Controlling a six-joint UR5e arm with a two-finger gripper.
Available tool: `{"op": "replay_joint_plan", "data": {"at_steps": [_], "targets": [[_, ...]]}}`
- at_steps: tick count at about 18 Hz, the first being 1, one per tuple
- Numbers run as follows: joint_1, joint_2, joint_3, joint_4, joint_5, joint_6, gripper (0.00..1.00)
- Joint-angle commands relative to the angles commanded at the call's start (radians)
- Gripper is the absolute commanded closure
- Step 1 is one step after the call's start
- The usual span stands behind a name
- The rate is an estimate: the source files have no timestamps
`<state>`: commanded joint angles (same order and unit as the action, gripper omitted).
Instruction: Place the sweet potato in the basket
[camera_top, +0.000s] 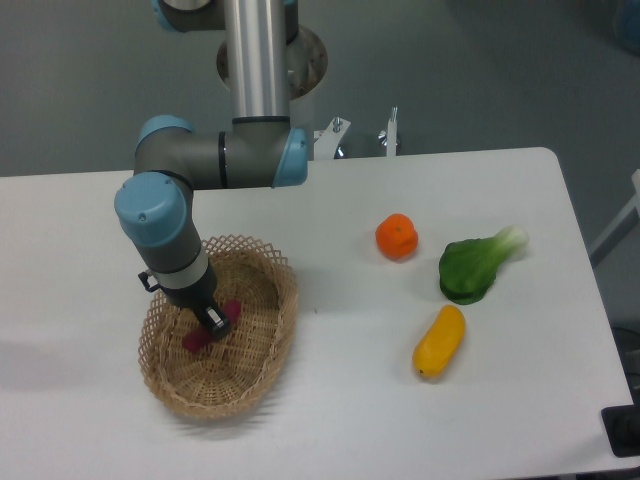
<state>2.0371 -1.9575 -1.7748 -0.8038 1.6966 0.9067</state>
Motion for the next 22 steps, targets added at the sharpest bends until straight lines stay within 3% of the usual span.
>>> {"op": "replay_joint_plan", "data": {"at_steps": [3,10,14,16,20,22], "targets": [[0.054,0.043,0.009,0.0,-0.006,-0.032,0.0],[0.189,0.06,0.135,-0.011,-0.009,-0.026,0.0],[0.282,0.068,0.19,-0.02,-0.008,0.145,0.0],[0.354,0.107,0.193,-0.058,-0.012,0.208,0.0],[0.457,0.138,0.242,-0.224,-0.031,0.384,0.0],[0.497,0.15,0.27,-0.271,-0.058,0.487,0.0]]}}
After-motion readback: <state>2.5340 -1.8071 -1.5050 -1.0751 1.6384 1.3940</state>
